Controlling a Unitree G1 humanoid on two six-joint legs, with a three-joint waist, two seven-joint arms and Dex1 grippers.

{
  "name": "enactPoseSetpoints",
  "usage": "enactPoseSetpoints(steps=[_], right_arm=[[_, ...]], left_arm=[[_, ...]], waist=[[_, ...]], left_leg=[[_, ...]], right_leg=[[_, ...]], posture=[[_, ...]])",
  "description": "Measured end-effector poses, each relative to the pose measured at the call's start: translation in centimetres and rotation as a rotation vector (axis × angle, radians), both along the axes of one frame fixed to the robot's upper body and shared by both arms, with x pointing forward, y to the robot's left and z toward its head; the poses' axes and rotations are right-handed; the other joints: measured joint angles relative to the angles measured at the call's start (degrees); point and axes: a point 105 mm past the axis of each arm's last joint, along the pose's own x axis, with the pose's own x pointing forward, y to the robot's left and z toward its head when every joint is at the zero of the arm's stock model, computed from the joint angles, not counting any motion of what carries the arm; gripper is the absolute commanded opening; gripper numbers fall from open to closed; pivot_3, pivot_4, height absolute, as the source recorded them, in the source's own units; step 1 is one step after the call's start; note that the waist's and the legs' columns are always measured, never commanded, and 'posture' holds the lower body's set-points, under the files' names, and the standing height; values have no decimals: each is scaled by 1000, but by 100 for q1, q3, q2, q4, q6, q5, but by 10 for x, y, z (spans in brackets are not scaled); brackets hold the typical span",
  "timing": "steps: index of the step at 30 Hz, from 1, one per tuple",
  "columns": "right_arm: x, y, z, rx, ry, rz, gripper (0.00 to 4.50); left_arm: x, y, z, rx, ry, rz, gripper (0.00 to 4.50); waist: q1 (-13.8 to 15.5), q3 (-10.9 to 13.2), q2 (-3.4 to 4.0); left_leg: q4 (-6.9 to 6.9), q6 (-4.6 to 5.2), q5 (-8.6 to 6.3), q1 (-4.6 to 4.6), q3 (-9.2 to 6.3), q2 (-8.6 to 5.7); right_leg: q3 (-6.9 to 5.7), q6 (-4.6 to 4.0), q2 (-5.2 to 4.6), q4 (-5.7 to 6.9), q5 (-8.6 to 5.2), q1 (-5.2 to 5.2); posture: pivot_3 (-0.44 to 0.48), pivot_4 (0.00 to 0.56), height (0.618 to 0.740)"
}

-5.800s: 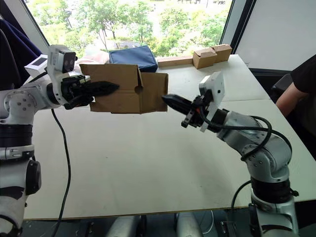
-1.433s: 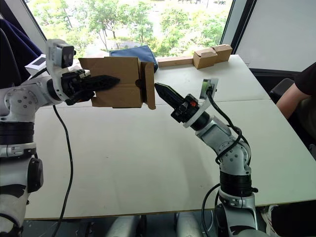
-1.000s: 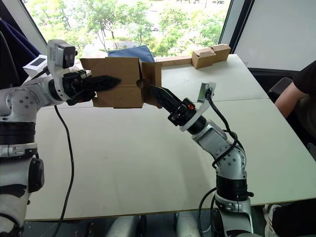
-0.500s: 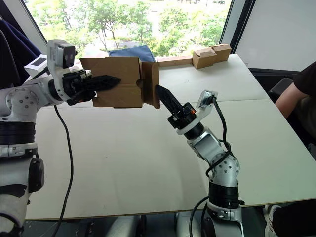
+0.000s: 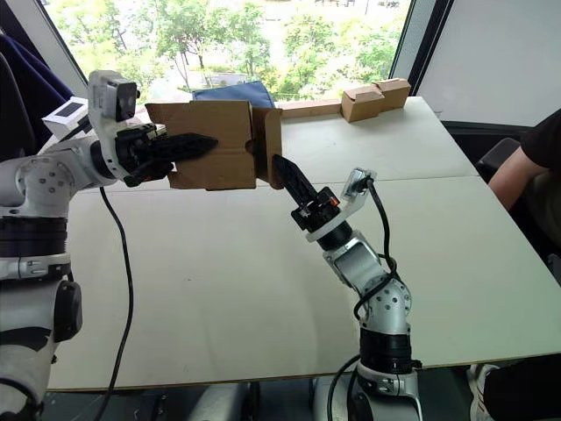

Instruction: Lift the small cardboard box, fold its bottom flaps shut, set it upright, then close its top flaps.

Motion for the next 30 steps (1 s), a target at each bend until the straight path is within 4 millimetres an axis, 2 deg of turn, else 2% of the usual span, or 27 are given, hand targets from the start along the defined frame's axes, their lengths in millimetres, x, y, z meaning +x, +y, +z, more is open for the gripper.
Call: enactPoseSetpoints(steps=[30], right_arm=[[-6,29,0,-27,-4,60,1542]], left_arm=[[9,-5,-6,-17,-40,33,0]], waist=[[3,0,0]], left_leg=[[0,0,0,0,0,0]], right_leg=[[0,0,0,0,0,-1]], posture=[[0,150,737]])
